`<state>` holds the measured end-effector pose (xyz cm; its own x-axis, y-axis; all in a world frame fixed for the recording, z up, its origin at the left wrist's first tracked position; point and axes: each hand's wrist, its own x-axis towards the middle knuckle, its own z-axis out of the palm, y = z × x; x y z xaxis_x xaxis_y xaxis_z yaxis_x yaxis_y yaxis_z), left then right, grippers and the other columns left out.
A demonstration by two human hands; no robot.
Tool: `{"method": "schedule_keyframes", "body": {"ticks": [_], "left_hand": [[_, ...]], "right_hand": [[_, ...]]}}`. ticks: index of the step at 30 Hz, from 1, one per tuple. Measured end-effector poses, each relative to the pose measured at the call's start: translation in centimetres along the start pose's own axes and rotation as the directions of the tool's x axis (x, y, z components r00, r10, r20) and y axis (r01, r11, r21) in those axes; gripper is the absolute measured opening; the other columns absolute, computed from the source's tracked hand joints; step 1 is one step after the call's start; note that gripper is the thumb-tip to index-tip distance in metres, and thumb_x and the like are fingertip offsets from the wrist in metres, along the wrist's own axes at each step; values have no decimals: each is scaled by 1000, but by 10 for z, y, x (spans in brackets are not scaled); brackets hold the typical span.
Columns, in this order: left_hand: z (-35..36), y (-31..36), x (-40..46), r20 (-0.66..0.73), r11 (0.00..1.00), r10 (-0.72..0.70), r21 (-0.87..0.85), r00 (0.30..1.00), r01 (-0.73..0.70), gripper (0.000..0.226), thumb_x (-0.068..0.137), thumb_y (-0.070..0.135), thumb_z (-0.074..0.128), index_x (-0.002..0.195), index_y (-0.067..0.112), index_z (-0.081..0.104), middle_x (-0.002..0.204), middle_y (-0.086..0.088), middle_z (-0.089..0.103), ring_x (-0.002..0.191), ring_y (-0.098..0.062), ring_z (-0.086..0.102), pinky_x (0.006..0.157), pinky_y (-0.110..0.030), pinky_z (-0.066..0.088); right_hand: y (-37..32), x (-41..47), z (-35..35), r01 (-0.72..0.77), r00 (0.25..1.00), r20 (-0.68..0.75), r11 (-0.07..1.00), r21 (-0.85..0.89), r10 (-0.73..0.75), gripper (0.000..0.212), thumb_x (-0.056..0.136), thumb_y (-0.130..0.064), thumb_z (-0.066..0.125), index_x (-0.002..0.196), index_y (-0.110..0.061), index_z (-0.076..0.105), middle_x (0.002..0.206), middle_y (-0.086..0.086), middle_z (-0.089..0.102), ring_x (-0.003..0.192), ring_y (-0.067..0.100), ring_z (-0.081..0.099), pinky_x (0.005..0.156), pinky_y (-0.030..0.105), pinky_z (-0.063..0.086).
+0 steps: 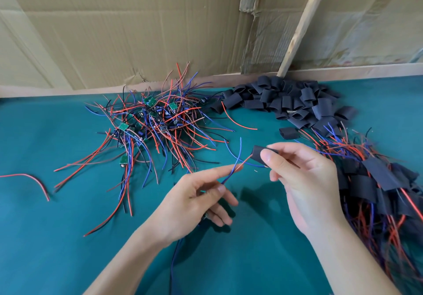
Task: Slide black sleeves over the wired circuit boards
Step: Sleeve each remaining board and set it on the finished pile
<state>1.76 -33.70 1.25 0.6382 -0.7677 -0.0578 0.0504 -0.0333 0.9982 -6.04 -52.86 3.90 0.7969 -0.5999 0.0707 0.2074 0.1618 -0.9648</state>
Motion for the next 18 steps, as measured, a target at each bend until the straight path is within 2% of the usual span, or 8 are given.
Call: {"method": "schedule_keyframes", "body": {"ticks": [4, 9, 14, 18], "left_hand": [[-2, 1, -1, 10, 1000, -17, 13, 1000, 17, 50, 107, -1, 42, 123, 37, 71, 78, -6, 67, 60, -29, 70, 58, -31, 57], [0, 3, -2, 23, 999, -37, 8, 999, 37, 50, 106, -2, 42, 117, 35, 74, 75, -6, 64, 55, -25, 68, 55, -27, 55], [2, 5, -1, 16, 999, -53, 12, 998, 53, 40, 94, 14, 46, 112, 32, 76, 70, -6, 60, 50, -23, 65, 50, -26, 52], [1, 5, 0, 32, 997, -58, 43, 998, 56, 39, 92, 15, 44, 108, 29, 77, 66, -7, 54, 46, -23, 62, 48, -27, 50]], "right_hand": [[1, 2, -2, -19, 1000, 7, 999, 32, 19, 32, 59, -30, 88, 83, -12, 80, 74, 2, 70, 59, 15, 51, 58, 21, 44], [1, 2, -2, -36, 999, 1, 998, 48, 36, 33, 58, -30, 88, 84, -10, 80, 79, 5, 71, 65, 15, 54, 57, 23, 43], [-1, 4, -6, -54, 998, 20, 997, 50, 54, 31, 57, -31, 87, 81, -13, 81, 78, 5, 72, 67, 15, 56, 57, 22, 43], [-3, 6, -10, -58, 995, 82, 998, 26, 55, 31, 60, -30, 87, 85, -13, 82, 77, 4, 70, 65, 17, 51, 58, 21, 43]]}}
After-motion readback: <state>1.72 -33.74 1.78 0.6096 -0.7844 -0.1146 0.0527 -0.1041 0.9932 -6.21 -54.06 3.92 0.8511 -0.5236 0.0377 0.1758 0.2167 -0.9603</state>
